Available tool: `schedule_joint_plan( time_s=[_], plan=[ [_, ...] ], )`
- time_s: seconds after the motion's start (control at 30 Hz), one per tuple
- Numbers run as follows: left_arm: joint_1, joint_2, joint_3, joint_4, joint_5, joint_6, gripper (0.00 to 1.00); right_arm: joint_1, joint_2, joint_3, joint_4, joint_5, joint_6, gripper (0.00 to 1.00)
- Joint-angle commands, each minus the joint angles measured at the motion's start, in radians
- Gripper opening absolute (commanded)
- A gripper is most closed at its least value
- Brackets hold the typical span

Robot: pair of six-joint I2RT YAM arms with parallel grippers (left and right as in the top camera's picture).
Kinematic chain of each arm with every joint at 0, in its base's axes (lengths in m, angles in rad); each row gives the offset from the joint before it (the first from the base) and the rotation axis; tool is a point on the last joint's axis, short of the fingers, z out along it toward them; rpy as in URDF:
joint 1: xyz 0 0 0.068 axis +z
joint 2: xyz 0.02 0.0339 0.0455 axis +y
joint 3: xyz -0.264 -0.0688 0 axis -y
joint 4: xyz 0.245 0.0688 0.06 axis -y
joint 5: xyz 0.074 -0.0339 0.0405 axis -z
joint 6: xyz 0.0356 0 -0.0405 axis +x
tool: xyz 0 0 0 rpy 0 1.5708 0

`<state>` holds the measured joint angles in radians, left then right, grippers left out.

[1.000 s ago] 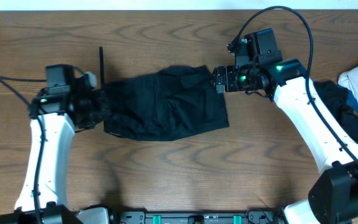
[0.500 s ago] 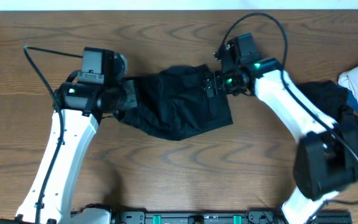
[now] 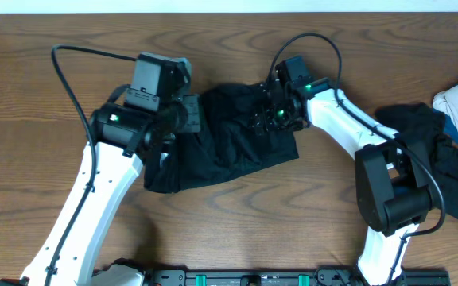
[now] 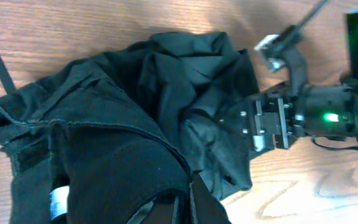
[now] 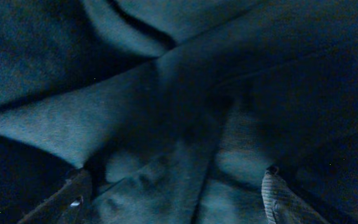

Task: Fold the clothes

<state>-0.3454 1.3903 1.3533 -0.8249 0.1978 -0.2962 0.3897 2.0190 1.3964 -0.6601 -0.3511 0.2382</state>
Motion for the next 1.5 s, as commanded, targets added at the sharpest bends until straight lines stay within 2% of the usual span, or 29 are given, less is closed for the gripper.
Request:
schedule_joint_plan(
  time_s=[0.0,0.03,0.07,0.1,0.17,0.23,0.3,0.53,0.73,1.0,1.2,1.47],
  plan=[
    [-0.024,-0.010,0.037,0.008,-0.038,-0.028,0.06,0.029,0.029,-0.004,0.000,-0.018,0.019,0.85],
    [-0.023,-0.010,0.037,0.006,-0.039,-0.030,0.08,0.032,0.029,-0.004,0.000,-0.016,0.019,0.84],
    [-0.021,-0.010,0.037,0.004,-0.048,-0.034,0.25,0.035,0.029,-0.004,0.003,-0.015,0.019,0.85],
    [-0.016,-0.010,0.037,-0.001,-0.063,-0.045,0.46,0.036,0.029,-0.004,0.005,-0.016,0.020,0.84],
    [0.004,-0.010,0.037,-0.015,-0.101,-0.071,0.79,0.036,0.029,-0.004,0.006,-0.015,0.019,0.85],
    [0.031,-0.010,0.037,-0.037,-0.128,-0.088,0.91,0.036,0.029,-0.004,0.001,-0.016,0.019,0.85],
    [0.070,-0.010,0.037,-0.068,-0.132,-0.089,0.99,0.036,0.029,-0.004,-0.005,-0.016,0.019,0.85],
    [0.237,-0.010,0.014,-0.230,-0.131,-0.102,0.98,0.036,0.029,-0.004,-0.009,-0.016,0.019,0.85],
    [0.344,-0.010,-0.093,-0.252,-0.131,-0.115,0.98,0.036,0.029,-0.004,-0.009,-0.016,0.019,0.86],
    [0.494,-0.007,-0.317,-0.110,-0.005,-0.155,0.98,0.036,0.029,-0.004,-0.010,-0.016,0.019,0.86],
    [0.584,-0.005,-0.418,-0.039,0.016,-0.162,0.98,0.036,0.029,-0.004,-0.012,-0.016,0.019,0.86],
    [0.671,-0.004,-0.558,0.106,0.198,-0.154,0.98,0.036,0.029,-0.004,-0.013,-0.016,0.019,0.86]
  ],
)
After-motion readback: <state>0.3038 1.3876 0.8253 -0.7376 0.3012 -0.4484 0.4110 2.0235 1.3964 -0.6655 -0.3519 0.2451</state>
